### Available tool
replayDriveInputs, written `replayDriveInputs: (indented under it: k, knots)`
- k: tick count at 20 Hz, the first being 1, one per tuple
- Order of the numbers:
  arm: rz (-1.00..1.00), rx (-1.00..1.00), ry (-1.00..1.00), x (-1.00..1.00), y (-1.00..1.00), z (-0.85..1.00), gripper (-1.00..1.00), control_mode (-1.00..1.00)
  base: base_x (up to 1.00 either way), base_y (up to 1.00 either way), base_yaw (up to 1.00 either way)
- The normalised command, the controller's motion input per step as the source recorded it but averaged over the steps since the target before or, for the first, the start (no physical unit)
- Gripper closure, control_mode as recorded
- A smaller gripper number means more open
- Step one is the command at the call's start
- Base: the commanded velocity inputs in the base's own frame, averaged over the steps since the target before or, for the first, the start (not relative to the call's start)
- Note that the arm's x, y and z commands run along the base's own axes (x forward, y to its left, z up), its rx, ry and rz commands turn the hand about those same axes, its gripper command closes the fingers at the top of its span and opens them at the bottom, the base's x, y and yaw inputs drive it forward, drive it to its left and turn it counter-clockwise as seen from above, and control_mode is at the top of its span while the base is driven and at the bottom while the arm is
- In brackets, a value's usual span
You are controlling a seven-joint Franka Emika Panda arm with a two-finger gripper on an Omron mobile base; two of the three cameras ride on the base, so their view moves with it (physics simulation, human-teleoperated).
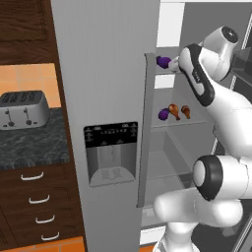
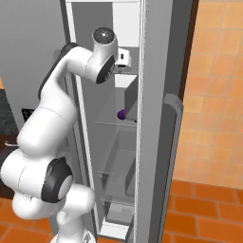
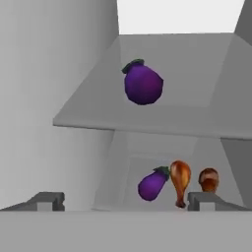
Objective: Place one eggplant and one chicken drumstick in each tupperware on the nearby counter, to pack two identical lunches.
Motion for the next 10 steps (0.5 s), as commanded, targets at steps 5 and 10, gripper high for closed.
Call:
replayDriveInputs:
  k: [5,10]
  knots:
    - [0.09,0.0,0.0,0.59,-0.02,0.0,-1.0,-1.0,0.0,0.0,0.0]
    - [0.04,0.0,0.0,0.7,0.0,0.0,-1.0,-1.0,0.0,0.0,0.0]
